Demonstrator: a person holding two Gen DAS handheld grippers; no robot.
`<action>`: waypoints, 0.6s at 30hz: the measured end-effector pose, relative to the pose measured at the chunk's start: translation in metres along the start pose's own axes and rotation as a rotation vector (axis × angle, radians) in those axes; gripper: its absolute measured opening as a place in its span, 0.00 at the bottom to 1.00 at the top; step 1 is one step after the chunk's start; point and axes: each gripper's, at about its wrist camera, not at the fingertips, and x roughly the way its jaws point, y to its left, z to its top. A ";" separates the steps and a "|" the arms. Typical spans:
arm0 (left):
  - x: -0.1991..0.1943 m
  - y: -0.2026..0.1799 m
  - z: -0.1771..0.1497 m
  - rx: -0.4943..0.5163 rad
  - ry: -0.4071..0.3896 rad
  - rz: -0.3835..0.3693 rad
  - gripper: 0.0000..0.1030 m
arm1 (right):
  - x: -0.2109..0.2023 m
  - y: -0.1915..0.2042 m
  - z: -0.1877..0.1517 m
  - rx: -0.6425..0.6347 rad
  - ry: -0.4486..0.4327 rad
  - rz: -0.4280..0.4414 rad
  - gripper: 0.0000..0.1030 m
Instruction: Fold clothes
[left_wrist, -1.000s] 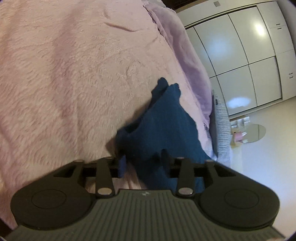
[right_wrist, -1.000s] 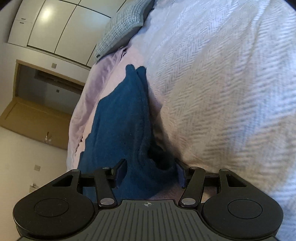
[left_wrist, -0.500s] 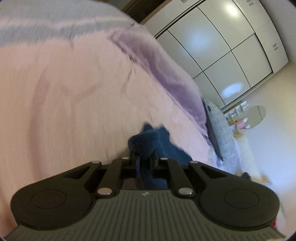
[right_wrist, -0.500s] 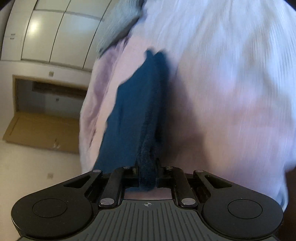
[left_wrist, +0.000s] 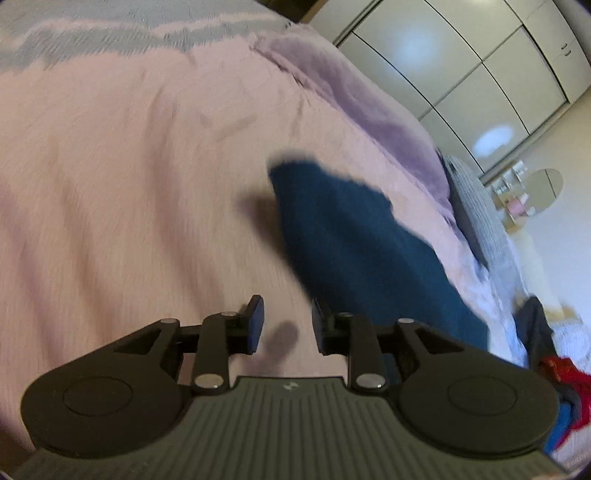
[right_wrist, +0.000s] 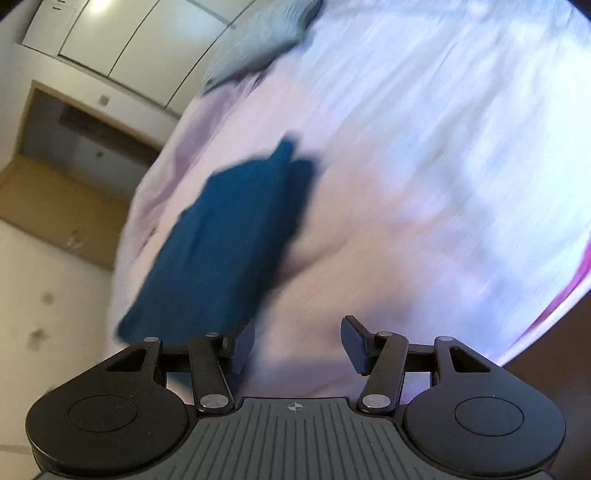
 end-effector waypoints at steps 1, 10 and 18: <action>-0.005 -0.009 -0.019 -0.008 0.017 -0.032 0.25 | 0.000 -0.008 0.011 -0.002 -0.009 -0.008 0.54; 0.033 -0.080 -0.122 -0.155 0.180 -0.279 0.42 | 0.062 -0.041 0.078 0.070 0.053 0.228 0.55; 0.059 -0.095 -0.162 -0.217 0.219 -0.268 0.43 | 0.120 -0.040 0.128 0.073 0.105 0.327 0.56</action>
